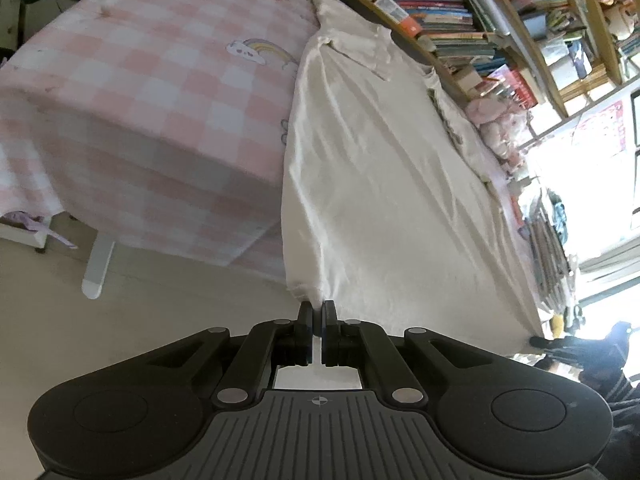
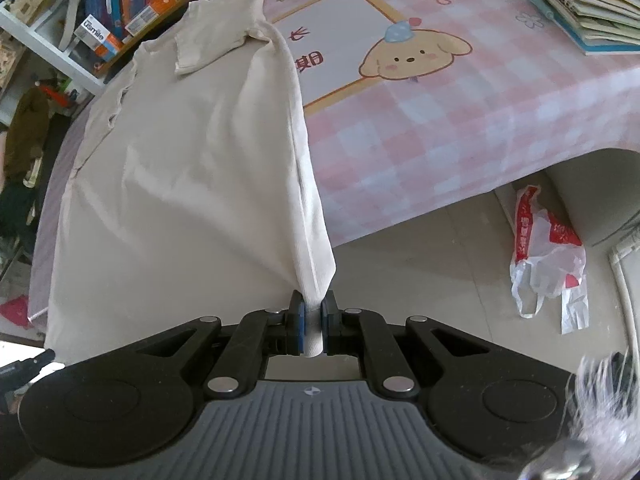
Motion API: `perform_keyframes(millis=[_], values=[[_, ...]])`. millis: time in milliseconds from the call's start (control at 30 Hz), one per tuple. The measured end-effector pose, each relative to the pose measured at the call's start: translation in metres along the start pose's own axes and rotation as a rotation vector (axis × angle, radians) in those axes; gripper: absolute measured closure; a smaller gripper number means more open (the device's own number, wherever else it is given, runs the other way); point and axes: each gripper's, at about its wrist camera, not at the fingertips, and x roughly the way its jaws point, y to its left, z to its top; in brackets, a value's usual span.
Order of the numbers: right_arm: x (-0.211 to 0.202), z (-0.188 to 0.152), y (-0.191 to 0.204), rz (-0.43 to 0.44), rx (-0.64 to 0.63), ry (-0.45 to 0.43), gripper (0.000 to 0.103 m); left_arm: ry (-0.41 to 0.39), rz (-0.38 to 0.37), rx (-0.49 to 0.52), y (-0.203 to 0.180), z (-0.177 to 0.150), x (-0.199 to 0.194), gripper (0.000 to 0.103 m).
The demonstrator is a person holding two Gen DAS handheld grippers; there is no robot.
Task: Fold clothes
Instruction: 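Lift the hem with both grippers and carry it toward the collar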
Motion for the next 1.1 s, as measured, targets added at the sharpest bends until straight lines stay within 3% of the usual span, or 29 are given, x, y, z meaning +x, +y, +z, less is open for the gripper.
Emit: perform_keyframes(millis=[167,333,467,600,800,1100], values=[[-0.022,0.008,0.007,0.134,0.063,-0.073,0.096,-0.122,-0.135,-0.046,-0.005,0.025,-0.017,0.101],[-0.043,0.047,0.009,0.323,0.188,-0.264,0.096,-0.303,-0.228,-0.130,-0.010,0.074,-0.022,0.103],[-0.043,0.089,0.017,0.467,0.271,-0.414,0.096,-0.442,-0.209,-0.184,-0.023,0.114,-0.015,0.103],[-0.029,0.139,0.040,0.540,0.261,-0.479,0.096,-0.529,-0.169,-0.218,-0.053,0.155,0.010,0.103],[-0.003,0.221,0.059,0.586,0.262,-0.502,0.096,-0.622,-0.132,-0.234,-0.089,0.214,0.034,0.103],[0.056,0.312,0.045,0.636,0.309,-0.409,0.096,-0.676,-0.039,-0.273,-0.122,0.268,0.077,0.103]])
